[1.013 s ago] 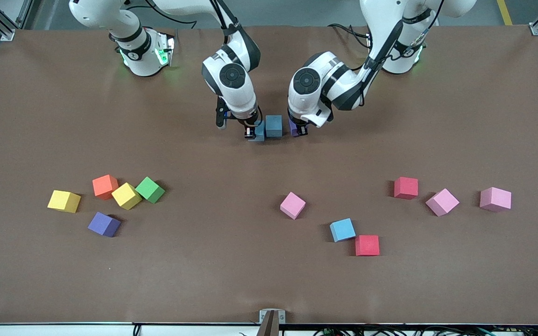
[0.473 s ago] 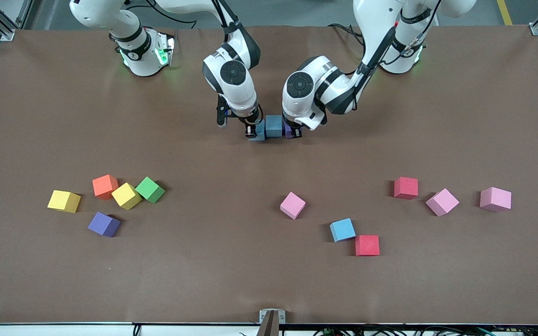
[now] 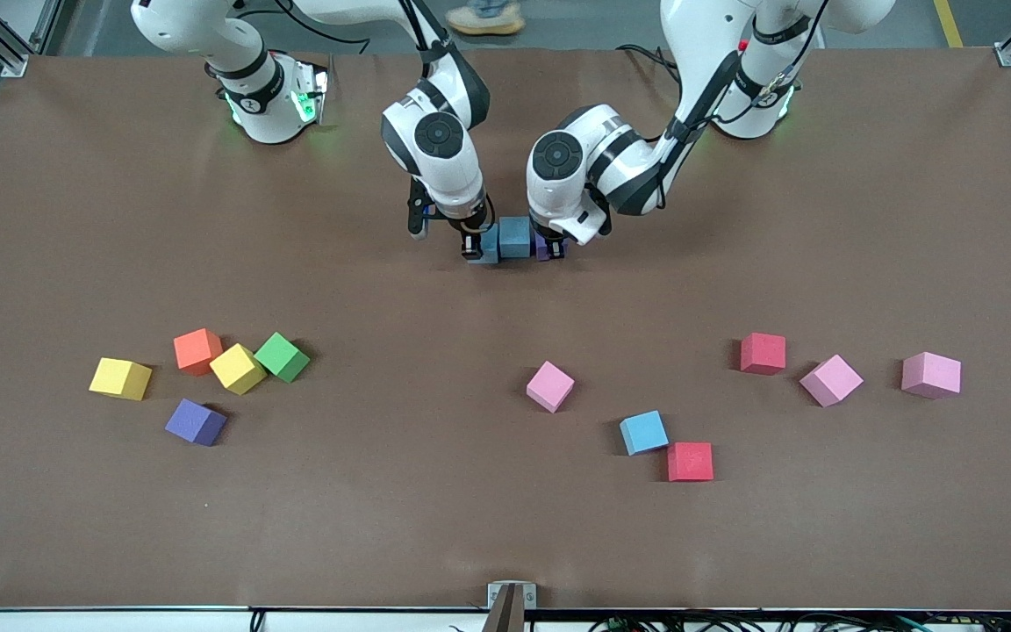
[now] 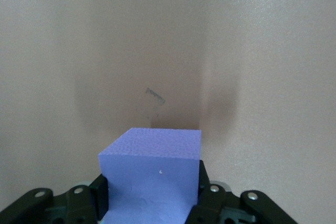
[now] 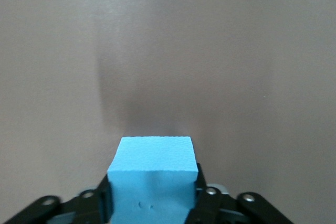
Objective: Arrange 11 blocks into digit 3
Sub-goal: 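Lower the blue cube beside the other blue cube, open the right gripper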
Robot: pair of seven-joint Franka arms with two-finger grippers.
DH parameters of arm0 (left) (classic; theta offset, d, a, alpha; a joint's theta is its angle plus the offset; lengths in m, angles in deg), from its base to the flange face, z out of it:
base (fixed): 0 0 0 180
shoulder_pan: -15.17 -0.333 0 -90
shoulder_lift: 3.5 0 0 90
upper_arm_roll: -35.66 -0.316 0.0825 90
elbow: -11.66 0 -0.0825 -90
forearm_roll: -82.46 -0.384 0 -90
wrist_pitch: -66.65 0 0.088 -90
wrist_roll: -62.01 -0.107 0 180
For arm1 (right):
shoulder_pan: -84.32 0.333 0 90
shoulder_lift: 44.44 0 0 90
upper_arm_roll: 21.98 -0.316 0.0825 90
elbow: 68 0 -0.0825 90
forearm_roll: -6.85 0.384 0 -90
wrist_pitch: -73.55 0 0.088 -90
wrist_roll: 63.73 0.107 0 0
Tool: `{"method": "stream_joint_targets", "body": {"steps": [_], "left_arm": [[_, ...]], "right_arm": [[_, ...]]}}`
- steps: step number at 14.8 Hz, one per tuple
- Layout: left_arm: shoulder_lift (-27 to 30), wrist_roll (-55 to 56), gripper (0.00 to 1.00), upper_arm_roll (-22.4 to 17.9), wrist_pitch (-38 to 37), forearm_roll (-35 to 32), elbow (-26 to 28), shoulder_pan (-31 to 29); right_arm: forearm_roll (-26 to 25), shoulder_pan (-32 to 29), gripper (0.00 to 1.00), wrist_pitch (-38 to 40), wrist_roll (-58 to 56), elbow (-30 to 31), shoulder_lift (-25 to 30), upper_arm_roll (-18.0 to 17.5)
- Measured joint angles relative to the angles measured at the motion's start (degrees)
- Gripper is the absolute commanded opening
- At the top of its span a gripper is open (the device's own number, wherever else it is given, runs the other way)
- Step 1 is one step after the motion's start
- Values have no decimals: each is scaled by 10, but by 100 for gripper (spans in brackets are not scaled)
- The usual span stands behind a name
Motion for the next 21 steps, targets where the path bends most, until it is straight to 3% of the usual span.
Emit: {"method": "stream_joint_targets", "body": {"steps": [7,21], "left_arm": [[-9,-2,21,0,0,-15,-1,14],[-11,-7,21,0,0,-15,-12,19]], "right_arm": [[2,8,100,11,19,7,-22,-1],[1,8,100,77,12,-6,66,48]]}}
